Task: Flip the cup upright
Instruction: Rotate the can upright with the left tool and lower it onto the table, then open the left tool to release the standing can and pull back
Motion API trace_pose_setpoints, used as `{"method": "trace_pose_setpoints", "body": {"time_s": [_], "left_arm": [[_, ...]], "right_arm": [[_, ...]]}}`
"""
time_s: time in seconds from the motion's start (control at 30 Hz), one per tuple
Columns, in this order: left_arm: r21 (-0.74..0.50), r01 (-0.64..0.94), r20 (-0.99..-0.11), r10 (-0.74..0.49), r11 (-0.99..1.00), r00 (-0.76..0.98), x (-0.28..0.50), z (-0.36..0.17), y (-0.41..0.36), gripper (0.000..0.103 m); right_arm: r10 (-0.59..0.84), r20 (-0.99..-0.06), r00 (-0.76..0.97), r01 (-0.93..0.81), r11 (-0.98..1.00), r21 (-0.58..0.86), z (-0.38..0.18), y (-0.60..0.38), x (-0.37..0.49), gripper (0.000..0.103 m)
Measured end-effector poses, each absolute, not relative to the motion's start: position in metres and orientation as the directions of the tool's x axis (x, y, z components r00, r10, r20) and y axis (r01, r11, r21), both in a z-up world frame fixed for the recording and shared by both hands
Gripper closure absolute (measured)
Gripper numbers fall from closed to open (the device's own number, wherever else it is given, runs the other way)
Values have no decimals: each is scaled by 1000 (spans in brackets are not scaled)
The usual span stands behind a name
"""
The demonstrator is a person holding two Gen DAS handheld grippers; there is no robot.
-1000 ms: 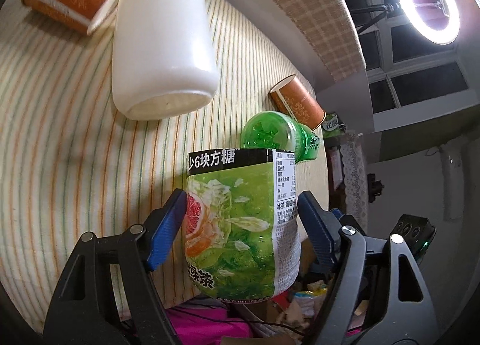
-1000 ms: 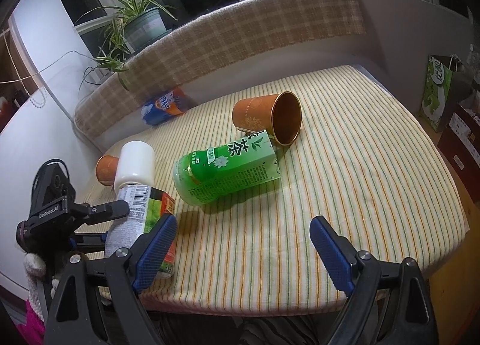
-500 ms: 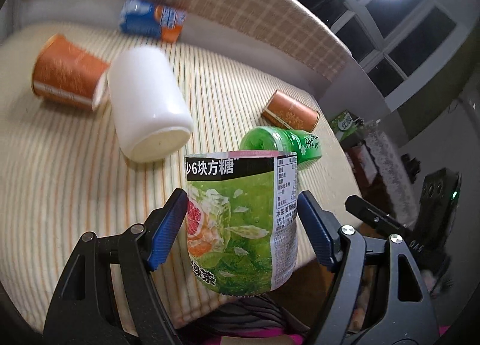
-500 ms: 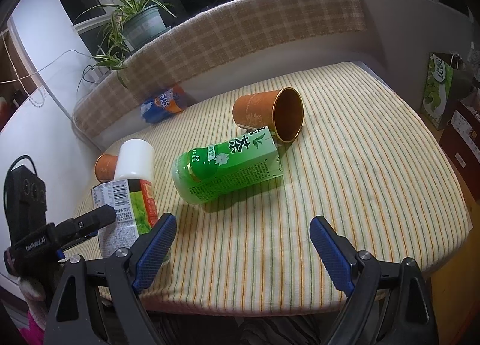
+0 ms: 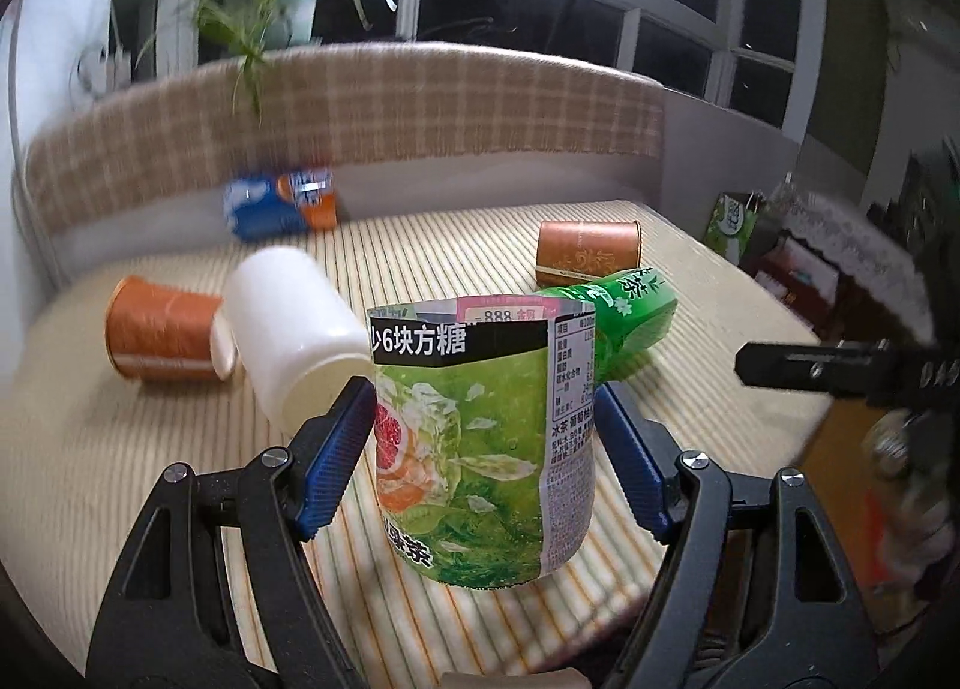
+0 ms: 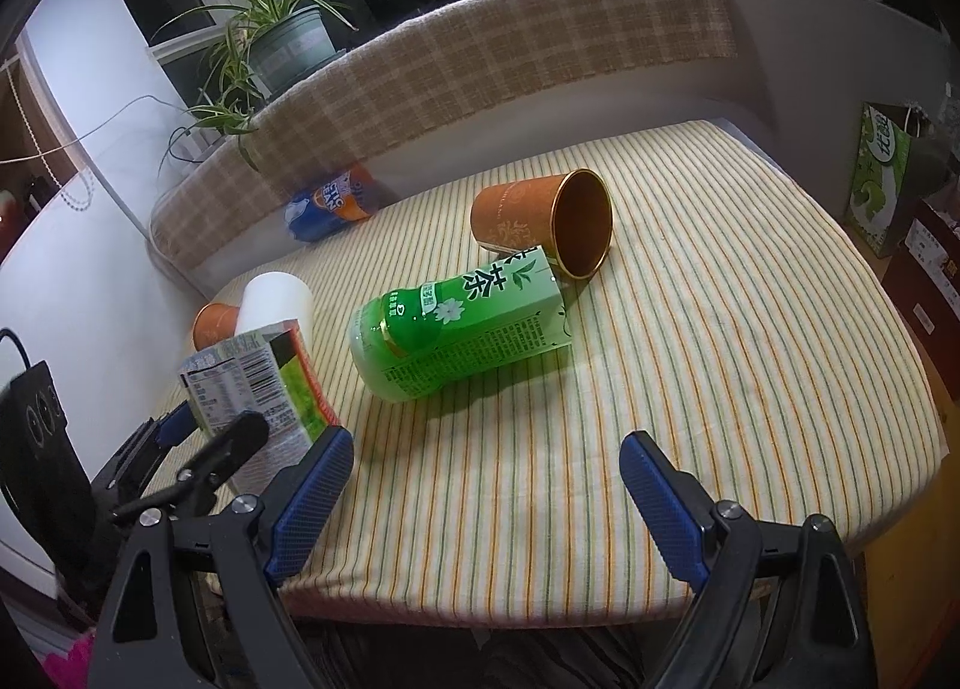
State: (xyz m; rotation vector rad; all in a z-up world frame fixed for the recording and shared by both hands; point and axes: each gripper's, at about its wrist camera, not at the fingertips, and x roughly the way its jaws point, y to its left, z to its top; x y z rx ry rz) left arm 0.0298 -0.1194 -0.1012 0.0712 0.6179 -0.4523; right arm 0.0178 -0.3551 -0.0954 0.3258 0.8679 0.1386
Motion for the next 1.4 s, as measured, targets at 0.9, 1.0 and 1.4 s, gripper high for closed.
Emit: {"method": "trace_pose_setpoints", "body": {"time_s": [0.9, 1.0, 1.4], "left_arm": [[-39, 461, -547, -405, 886, 732, 8, -113, -104, 26], [-46, 462, -552, -408, 886, 727, 6, -113, -102, 25], [-124, 475, -623, -441, 871, 646, 7, -120, -92, 14]], "right_arm": [[273, -724, 634, -20, 941, 338, -93, -342, 18, 11], [272, -722, 636, -22, 942, 335, -92, -340, 17, 11], [277, -720, 636, -37, 943, 330, -92, -338, 14, 11]]}}
